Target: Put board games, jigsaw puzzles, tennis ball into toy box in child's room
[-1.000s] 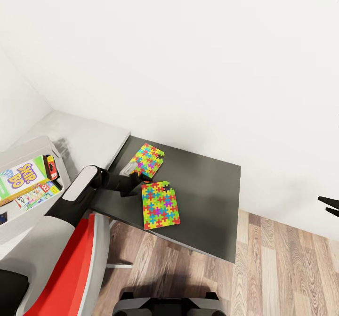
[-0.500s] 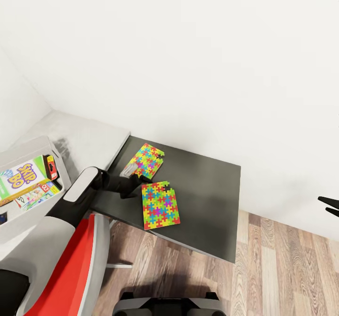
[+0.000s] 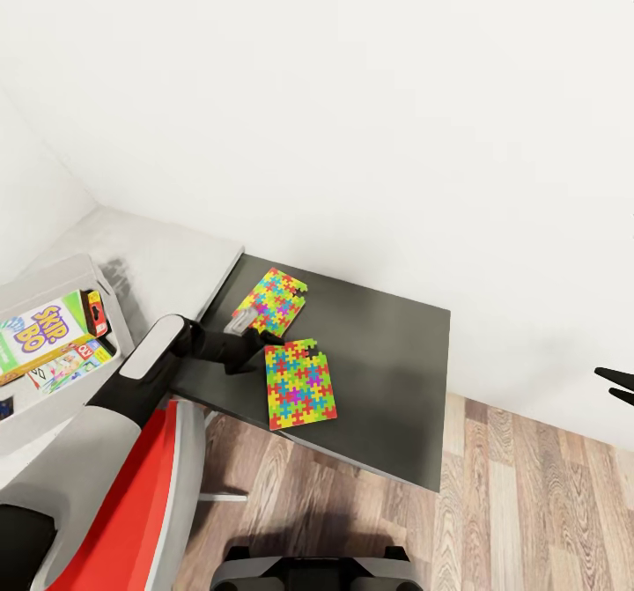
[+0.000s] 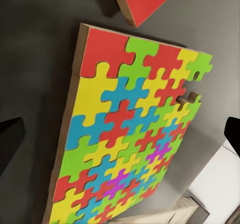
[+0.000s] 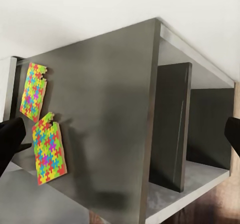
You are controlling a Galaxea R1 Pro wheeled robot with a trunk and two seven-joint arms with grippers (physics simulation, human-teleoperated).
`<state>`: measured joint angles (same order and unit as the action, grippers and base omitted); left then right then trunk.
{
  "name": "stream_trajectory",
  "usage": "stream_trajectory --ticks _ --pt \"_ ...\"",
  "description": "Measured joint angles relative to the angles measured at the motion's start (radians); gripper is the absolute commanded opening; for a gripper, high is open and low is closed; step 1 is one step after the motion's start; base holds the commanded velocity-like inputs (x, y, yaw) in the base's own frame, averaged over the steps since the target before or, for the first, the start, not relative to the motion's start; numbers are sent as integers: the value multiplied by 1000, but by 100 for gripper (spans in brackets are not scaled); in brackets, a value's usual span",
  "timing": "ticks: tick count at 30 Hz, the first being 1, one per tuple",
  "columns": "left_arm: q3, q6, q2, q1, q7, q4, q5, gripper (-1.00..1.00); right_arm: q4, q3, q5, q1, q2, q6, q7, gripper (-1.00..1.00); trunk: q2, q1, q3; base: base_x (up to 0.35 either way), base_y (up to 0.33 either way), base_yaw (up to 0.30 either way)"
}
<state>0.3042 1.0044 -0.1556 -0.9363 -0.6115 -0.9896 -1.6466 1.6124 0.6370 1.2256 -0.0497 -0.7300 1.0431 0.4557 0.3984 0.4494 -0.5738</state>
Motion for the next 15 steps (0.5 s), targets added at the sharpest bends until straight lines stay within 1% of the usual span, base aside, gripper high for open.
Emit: stream_trajectory --ticks 4,7,11,15 --pt "0 0 0 2 2 4 0 100 0 0 0 0 0 0 0 100 0 0 0 0 0 -18" --pt "0 0 0 3 2 6 0 100 0 0 0 0 0 0 0 100 0 0 1 0 0 -94" --pt "1 0 0 3 3 8 0 100 0 0 0 0 0 0 0 100 0 0 2 0 0 -164" --pt "1 0 2 2 3 8 0 100 0 0 1 0 0 0 0 100 0 0 4 0 0 -211"
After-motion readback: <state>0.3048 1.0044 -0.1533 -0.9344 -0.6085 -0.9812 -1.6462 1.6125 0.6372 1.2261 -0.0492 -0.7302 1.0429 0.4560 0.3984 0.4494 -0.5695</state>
